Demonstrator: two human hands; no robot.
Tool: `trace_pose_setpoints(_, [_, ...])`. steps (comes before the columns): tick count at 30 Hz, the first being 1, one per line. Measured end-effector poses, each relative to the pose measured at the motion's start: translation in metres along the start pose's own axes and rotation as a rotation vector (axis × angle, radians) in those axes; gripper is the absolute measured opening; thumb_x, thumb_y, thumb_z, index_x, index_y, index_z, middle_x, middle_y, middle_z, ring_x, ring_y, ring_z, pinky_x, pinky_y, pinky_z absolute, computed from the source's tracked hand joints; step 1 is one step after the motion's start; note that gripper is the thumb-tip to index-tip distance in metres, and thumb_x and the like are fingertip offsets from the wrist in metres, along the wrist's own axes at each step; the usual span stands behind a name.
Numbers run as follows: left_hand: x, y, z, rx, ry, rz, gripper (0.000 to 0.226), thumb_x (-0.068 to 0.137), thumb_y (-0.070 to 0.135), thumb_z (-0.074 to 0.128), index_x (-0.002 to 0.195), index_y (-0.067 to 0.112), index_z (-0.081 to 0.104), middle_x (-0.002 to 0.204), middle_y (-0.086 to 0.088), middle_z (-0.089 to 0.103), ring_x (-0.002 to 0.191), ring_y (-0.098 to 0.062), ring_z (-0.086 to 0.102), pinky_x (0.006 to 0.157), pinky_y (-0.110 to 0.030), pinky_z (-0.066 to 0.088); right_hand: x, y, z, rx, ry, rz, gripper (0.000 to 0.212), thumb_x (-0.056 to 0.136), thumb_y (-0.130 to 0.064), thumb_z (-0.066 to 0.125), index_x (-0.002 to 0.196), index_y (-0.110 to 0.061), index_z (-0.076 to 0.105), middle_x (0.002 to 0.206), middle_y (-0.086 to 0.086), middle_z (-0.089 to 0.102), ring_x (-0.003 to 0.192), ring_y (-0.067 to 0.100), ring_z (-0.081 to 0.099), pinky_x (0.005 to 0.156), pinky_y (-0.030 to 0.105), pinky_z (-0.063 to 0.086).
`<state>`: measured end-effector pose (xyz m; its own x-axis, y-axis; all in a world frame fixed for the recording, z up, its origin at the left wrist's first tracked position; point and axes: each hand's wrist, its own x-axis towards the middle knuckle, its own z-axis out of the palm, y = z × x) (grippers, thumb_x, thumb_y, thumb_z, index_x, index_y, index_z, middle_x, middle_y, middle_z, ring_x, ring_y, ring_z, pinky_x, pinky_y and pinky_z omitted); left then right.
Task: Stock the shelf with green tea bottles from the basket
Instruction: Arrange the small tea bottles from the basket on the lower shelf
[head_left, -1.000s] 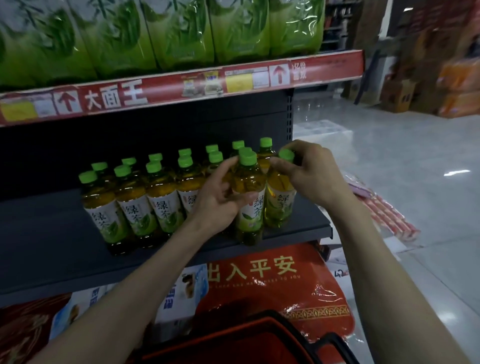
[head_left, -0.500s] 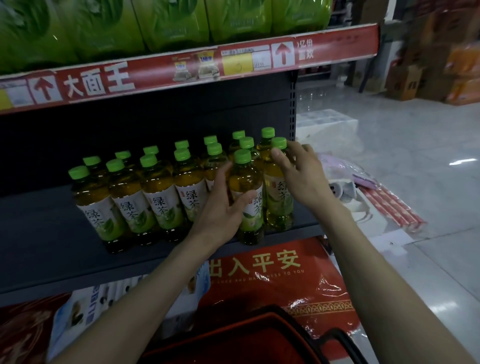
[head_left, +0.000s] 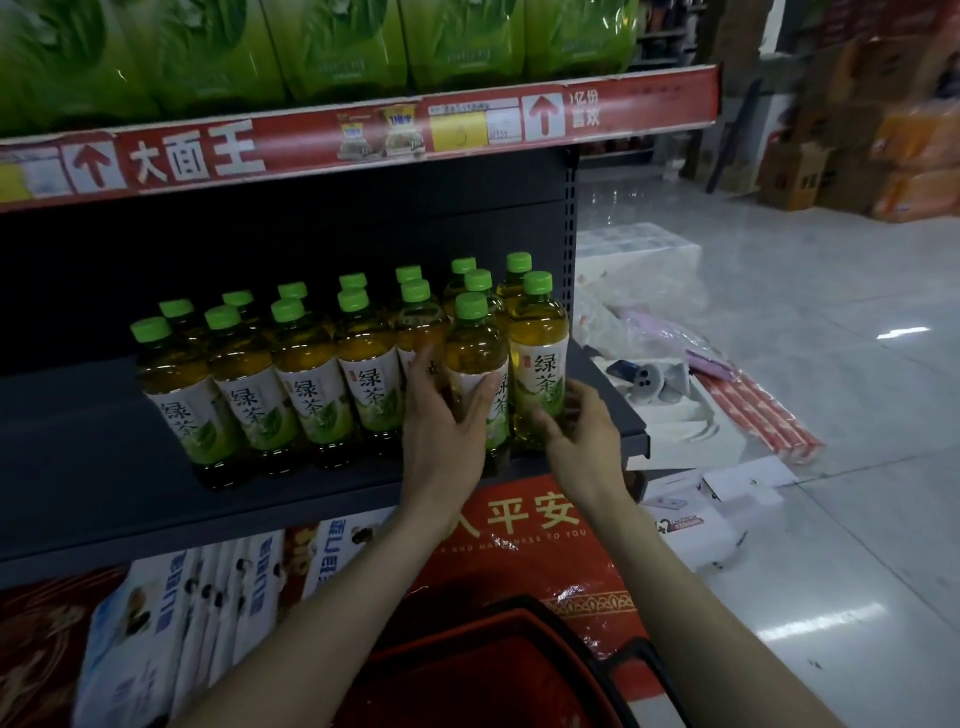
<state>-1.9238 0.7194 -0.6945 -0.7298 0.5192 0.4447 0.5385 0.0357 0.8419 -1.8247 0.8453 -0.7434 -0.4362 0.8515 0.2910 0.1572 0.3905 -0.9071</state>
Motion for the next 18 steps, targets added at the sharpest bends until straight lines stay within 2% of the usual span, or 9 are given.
trace_pose_setpoints(3, [-0.005, -0.016, 0.01, 0.007, 0.032, -0.048, 0.063, 0.086, 0.044, 0.081, 0.136, 0.037, 0.043, 0.133, 0.012, 0.061, 0.121, -0.007, 0.063, 0.101, -0.042, 0.057, -0.004, 0.0, 0.005, 0.038, 0.043, 0.009, 0.048, 0.095, -0.04, 0.071, 0.137, -0.026, 0.052, 0.126, -0.002, 0.062, 0.111, 0.013, 0.062, 0.098, 0.045, 0.057])
trace_pose_setpoints(6, [-0.015, -0.026, 0.019, 0.082, 0.081, -0.055, 0.074, 0.081, 0.045, 0.084, 0.145, 0.027, 0.05, 0.134, 0.007, 0.055, 0.125, -0.014, 0.06, 0.105, -0.044, 0.054, 0.0, 0.0, 0.008, 0.049, 0.07, 0.024, 0.045, 0.094, -0.037, 0.071, 0.134, -0.025, 0.054, 0.124, -0.002, 0.064, 0.112, 0.016, 0.063, 0.097, 0.047, 0.057])
trace_pose_setpoints(10, [-0.019, -0.029, 0.024, 0.063, 0.137, -0.072, 0.072, 0.078, 0.047, 0.086, 0.142, 0.03, 0.056, 0.129, 0.007, 0.055, 0.122, -0.014, 0.06, 0.103, -0.044, 0.055, 0.006, 0.0, 0.013, 0.029, 0.104, 0.04, 0.041, 0.095, -0.03, 0.07, 0.132, -0.022, 0.054, 0.125, 0.002, 0.065, 0.114, 0.02, 0.063, 0.097, 0.05, 0.056])
trace_pose_setpoints(12, [-0.021, -0.025, 0.023, 0.024, 0.152, -0.065, 0.067, 0.075, 0.041, 0.09, 0.135, 0.03, 0.062, 0.125, 0.011, 0.062, 0.116, -0.005, 0.064, 0.097, -0.033, 0.058, 0.008, 0.001, 0.013, 0.0, 0.107, 0.027, 0.039, 0.096, -0.029, 0.069, 0.131, -0.021, 0.054, 0.124, 0.002, 0.065, 0.113, 0.021, 0.063, 0.096, 0.05, 0.056])
trace_pose_setpoints(15, [-0.02, -0.017, 0.028, -0.076, 0.135, -0.096, 0.059, 0.07, 0.027, 0.096, 0.119, 0.03, 0.063, 0.109, 0.015, 0.071, 0.098, 0.01, 0.067, 0.08, -0.012, 0.056, 0.014, 0.002, 0.009, -0.039, 0.078, 0.015, 0.037, 0.096, -0.03, 0.069, 0.129, -0.023, 0.055, 0.121, 0.001, 0.066, 0.11, 0.021, 0.064, 0.092, 0.049, 0.057])
trace_pose_setpoints(18, [-0.015, -0.014, 0.036, -0.079, 0.149, -0.107, 0.061, 0.069, 0.031, 0.097, 0.12, 0.026, 0.064, 0.107, 0.013, 0.072, 0.096, 0.008, 0.069, 0.077, -0.011, 0.056, 0.016, 0.003, 0.006, -0.069, 0.058, 0.0, 0.037, 0.096, -0.029, 0.069, 0.13, -0.024, 0.055, 0.12, -0.001, 0.067, 0.109, 0.02, 0.065, 0.09, 0.047, 0.058])
